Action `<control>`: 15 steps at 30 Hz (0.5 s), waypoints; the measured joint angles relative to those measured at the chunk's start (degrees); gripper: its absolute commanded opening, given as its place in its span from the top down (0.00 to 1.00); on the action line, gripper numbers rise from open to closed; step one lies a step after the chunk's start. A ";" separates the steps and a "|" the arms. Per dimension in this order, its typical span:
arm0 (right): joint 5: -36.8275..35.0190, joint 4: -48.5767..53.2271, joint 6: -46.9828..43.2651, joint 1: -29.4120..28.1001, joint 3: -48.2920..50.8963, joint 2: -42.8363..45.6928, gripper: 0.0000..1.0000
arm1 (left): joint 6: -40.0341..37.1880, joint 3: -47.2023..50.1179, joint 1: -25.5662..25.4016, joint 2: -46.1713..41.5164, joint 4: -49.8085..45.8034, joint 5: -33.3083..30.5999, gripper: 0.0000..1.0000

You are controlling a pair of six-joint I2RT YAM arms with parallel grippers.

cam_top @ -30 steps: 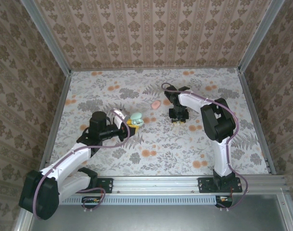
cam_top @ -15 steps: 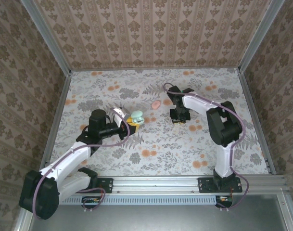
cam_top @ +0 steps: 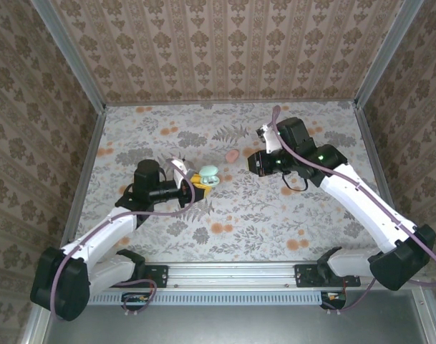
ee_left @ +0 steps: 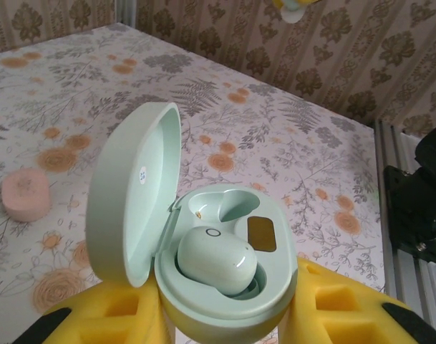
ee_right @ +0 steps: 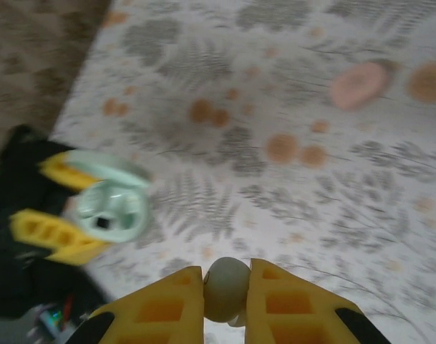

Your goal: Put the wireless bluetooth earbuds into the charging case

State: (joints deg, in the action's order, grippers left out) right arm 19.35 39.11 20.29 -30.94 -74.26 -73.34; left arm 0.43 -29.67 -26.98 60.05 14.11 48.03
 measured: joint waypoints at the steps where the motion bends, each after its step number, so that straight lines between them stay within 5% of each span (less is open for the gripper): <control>1: 2.14 -0.63 -0.48 -0.83 -0.17 -0.09 0.85 | 0.00 0.00 -0.15 0.00 0.55 0.50 0.85; 8: 14.12 -3.41 -2.91 -4.96 -0.24 -0.26 0.85 | -0.20 -0.42 -2.25 0.00 2.14 4.13 0.84; 15: 17.18 -4.72 -5.11 -7.93 -0.24 -0.83 0.85 | -0.17 -3.15 -2.69 0.00 2.21 7.13 0.84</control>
State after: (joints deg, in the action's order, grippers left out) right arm 36.53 34.39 15.18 -38.87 -74.50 -74.17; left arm 0.25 -32.82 -29.67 60.05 16.32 55.16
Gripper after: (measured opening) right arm 0.149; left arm 0.335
